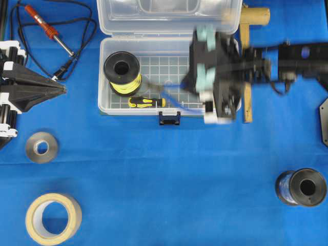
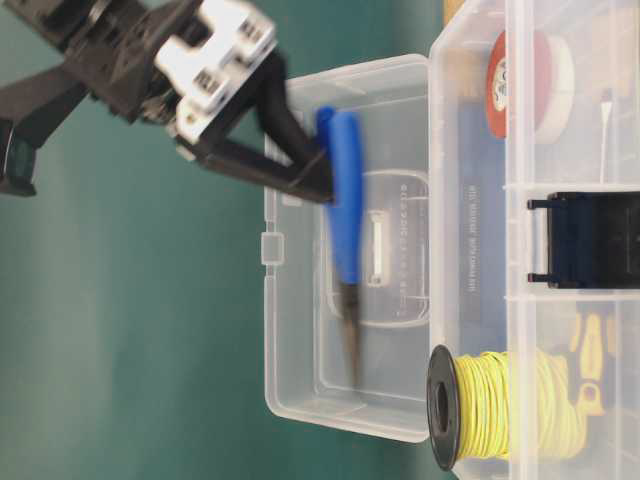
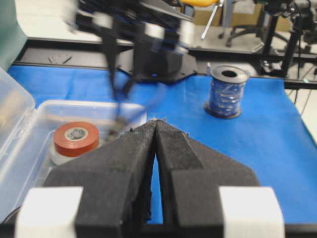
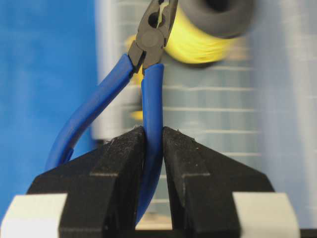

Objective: Pick the nipper from the toolbox among several items.
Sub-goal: 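Lift the blue pliers out of the toolbox with the right gripper, then lower the pliers onto the table in front of the toolbox and release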

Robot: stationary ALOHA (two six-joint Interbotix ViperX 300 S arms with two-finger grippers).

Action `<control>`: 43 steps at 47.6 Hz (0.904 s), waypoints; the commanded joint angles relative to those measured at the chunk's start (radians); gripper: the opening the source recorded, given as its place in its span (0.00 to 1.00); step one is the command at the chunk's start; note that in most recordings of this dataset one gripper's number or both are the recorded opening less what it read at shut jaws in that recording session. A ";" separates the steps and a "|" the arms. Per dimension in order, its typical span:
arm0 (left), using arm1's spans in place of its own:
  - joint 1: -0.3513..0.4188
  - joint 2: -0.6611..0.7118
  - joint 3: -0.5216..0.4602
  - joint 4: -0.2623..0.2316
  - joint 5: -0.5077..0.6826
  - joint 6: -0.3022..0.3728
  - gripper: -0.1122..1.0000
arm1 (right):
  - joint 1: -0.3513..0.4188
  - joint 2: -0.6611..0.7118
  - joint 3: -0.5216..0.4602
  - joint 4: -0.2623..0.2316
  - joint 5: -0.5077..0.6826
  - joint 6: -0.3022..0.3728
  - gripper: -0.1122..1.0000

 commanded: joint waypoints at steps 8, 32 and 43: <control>0.012 0.002 -0.009 -0.002 -0.003 0.000 0.10 | 0.132 0.063 0.043 0.003 -0.100 0.112 0.22; 0.028 0.002 -0.002 -0.002 -0.003 -0.002 0.10 | 0.245 0.327 0.044 0.003 -0.222 0.262 0.22; 0.028 0.002 -0.002 -0.002 -0.002 -0.002 0.10 | 0.239 0.337 0.043 0.005 -0.212 0.267 0.22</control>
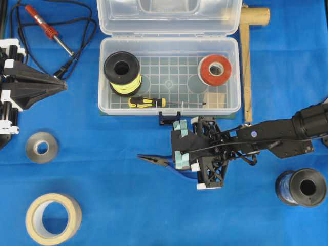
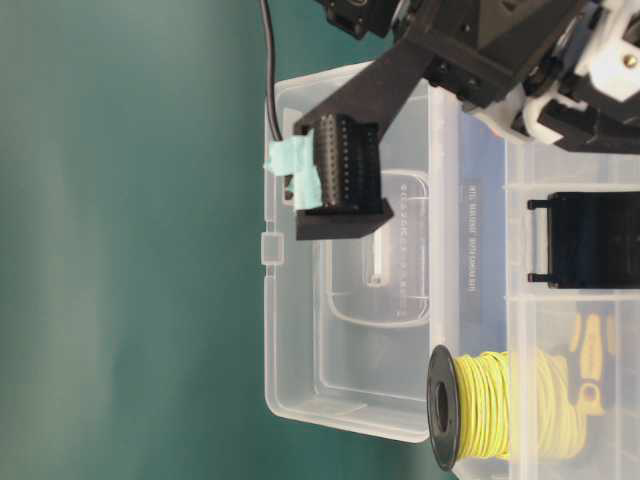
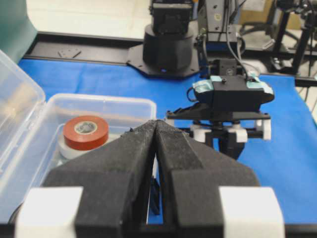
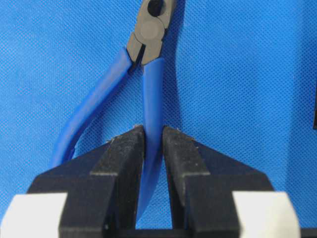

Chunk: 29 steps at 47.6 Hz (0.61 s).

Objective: Pick the nipper from the toolbox among several items.
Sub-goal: 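Lower the pliers onto the table in front of the toolbox and release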

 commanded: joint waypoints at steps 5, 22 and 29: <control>0.002 0.003 -0.011 -0.002 -0.003 0.000 0.10 | -0.012 -0.018 -0.031 0.003 0.028 0.002 0.23; 0.002 0.002 -0.011 -0.002 0.017 -0.002 0.10 | -0.023 -0.210 -0.031 -0.080 0.153 -0.017 0.86; 0.002 -0.002 -0.011 -0.002 0.018 0.000 0.10 | -0.032 -0.383 -0.011 -0.144 0.201 -0.017 0.83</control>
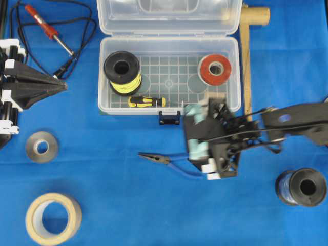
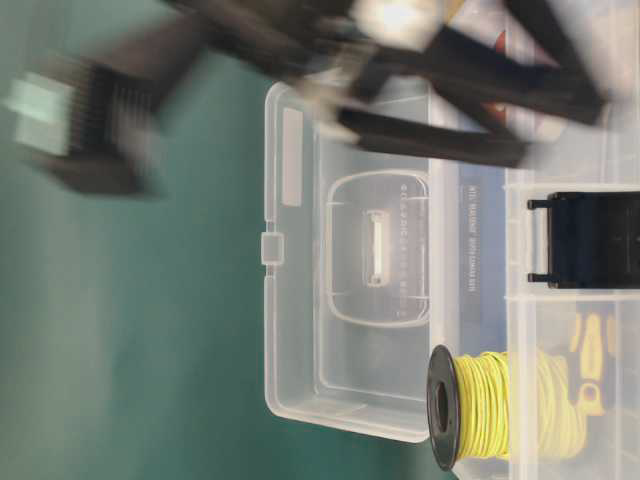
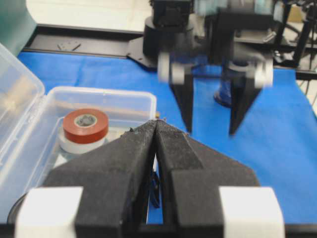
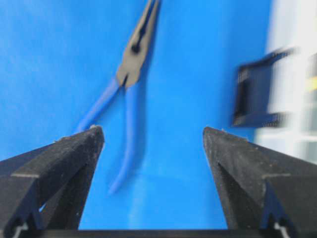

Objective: Pick the nipper from the toolbox among several items.

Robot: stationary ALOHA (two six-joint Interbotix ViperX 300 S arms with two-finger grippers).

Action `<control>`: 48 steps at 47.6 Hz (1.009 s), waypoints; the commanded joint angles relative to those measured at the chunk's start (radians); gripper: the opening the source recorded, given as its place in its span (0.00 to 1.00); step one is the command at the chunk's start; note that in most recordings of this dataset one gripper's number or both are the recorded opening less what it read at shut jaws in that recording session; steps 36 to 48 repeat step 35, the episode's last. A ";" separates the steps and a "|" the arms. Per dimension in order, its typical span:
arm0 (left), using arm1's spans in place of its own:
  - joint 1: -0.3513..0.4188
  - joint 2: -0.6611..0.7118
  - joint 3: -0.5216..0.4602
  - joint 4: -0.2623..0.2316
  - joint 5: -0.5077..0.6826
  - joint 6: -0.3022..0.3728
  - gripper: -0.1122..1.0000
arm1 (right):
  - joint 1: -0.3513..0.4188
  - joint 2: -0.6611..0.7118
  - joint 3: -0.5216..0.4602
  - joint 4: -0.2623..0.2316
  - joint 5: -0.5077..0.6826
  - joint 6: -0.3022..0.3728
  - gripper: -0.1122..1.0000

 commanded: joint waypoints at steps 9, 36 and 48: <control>0.003 -0.003 -0.011 -0.002 0.003 0.002 0.10 | -0.034 -0.325 0.097 -0.114 0.014 0.012 0.83; 0.002 -0.005 0.000 -0.002 0.008 0.002 0.10 | -0.204 -0.914 0.614 -0.094 -0.216 0.023 0.83; 0.002 -0.005 0.000 -0.002 0.008 0.002 0.10 | -0.204 -0.914 0.614 -0.094 -0.216 0.023 0.83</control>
